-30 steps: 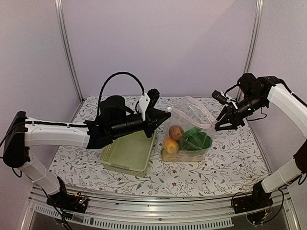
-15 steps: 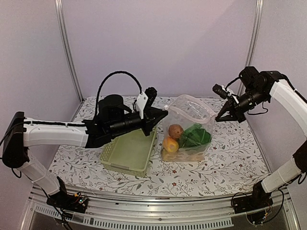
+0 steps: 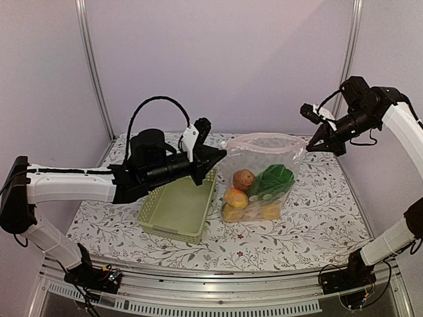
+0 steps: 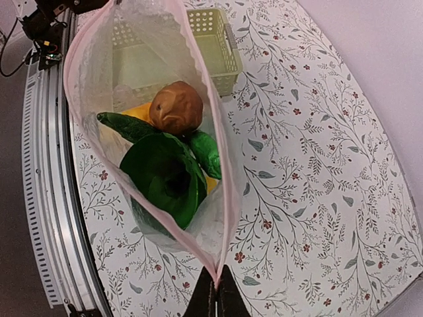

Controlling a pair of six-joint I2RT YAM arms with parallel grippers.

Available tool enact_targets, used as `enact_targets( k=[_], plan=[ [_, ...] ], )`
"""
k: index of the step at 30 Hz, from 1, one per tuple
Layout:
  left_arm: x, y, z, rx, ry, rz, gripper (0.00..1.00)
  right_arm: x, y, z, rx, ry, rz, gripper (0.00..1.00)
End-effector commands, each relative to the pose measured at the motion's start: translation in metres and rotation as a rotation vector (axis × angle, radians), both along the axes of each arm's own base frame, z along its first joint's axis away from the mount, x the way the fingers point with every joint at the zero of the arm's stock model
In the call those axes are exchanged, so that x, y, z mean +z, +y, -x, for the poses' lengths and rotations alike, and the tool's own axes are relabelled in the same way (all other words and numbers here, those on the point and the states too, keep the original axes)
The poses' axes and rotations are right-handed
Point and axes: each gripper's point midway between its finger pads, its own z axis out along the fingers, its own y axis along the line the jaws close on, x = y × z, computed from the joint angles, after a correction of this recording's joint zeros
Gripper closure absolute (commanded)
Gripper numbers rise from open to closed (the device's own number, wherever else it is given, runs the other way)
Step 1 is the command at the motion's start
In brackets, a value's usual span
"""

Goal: Place the food in the zip-top bag and seal the zipper
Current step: Adjust the zipper food storage bag at the center of the board, then hold the zipper from the zipper food storage bag.

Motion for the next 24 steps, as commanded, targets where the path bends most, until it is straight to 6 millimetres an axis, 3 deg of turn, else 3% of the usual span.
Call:
enact_targets(
  k=[1,7,10,14,18,21,24],
  plan=[
    [0.013,0.009,-0.007,0.031,-0.033,-0.015,1.00,0.005,-0.008,0.000,0.021,-0.027,0.056,1.00],
    [0.021,0.006,-0.010,0.030,-0.041,-0.009,1.00,0.003,-0.016,-0.004,-0.003,-0.046,0.106,0.98],
    [0.025,0.002,-0.008,0.010,-0.038,0.006,1.00,0.011,-0.015,-0.001,-0.004,-0.064,0.091,0.76],
    [0.024,-0.005,-0.008,-0.013,-0.032,0.009,1.00,0.047,-0.002,0.014,0.055,-0.148,-0.014,0.60],
    [0.021,-0.007,-0.009,-0.016,-0.028,0.005,1.00,0.076,0.025,0.031,0.146,-0.175,-0.120,0.53],
    [0.020,-0.007,-0.009,-0.016,-0.026,0.000,1.00,0.081,0.060,0.039,0.219,-0.165,-0.155,0.52],
    [0.019,-0.006,-0.009,-0.014,-0.023,-0.001,1.00,0.089,0.083,0.037,0.258,-0.165,-0.196,0.52]
  ],
)
